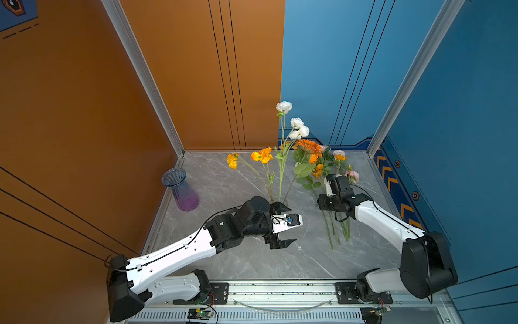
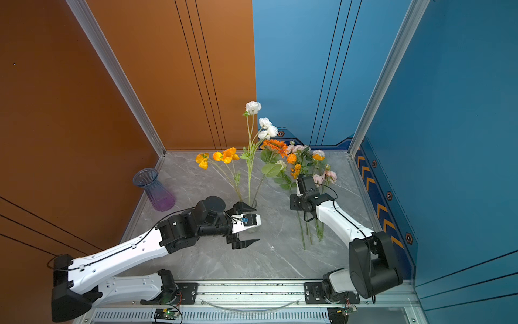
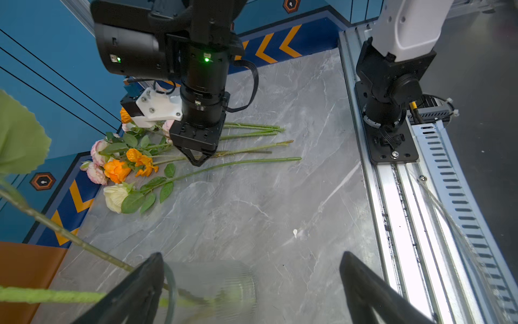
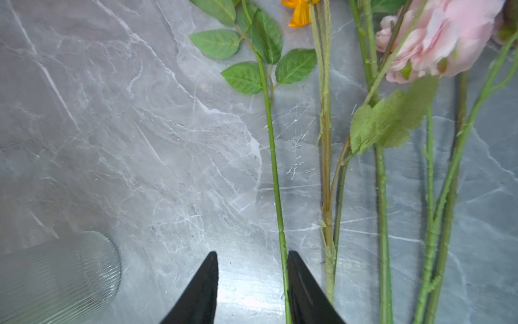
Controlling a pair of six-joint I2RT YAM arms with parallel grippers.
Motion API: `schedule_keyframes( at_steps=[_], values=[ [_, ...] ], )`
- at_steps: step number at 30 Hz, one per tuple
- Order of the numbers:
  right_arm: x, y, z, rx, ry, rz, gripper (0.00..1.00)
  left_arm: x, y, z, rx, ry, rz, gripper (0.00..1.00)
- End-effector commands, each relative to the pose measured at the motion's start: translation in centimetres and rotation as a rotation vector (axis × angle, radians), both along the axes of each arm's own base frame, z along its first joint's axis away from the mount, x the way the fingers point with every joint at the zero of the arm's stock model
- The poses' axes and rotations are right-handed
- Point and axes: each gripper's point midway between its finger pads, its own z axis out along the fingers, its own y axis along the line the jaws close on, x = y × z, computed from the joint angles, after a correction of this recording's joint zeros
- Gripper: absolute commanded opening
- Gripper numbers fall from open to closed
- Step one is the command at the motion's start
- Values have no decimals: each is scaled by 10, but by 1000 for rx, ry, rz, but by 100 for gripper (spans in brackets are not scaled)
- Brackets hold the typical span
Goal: Arrange the flowers into the vase
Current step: 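Lower the right gripper and grasp the cream rose stem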
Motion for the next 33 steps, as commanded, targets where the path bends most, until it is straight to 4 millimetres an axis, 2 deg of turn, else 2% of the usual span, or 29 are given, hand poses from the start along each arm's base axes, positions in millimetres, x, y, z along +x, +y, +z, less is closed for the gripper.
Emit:
schedule_keyframes(
  at_steps=[1,3,10,16,25,33],
  values=[
    [13,-2,-7,-39,26,19,37,1,4,9,-16,-34,20,98],
    [20,-8,-16,-75,45,1,34,3,6,8,-17,-39,26,98],
    [41,-11,-44,-134,103,14,33,6,7,6,-13,-38,34,98],
    [53,-13,-58,-166,151,16,31,8,8,5,-9,-41,44,98],
    [50,-22,-72,-248,225,18,27,8,10,9,-18,-46,40,98],
    [42,-17,-74,-225,257,48,21,14,13,12,-28,-43,61,98]
  ],
)
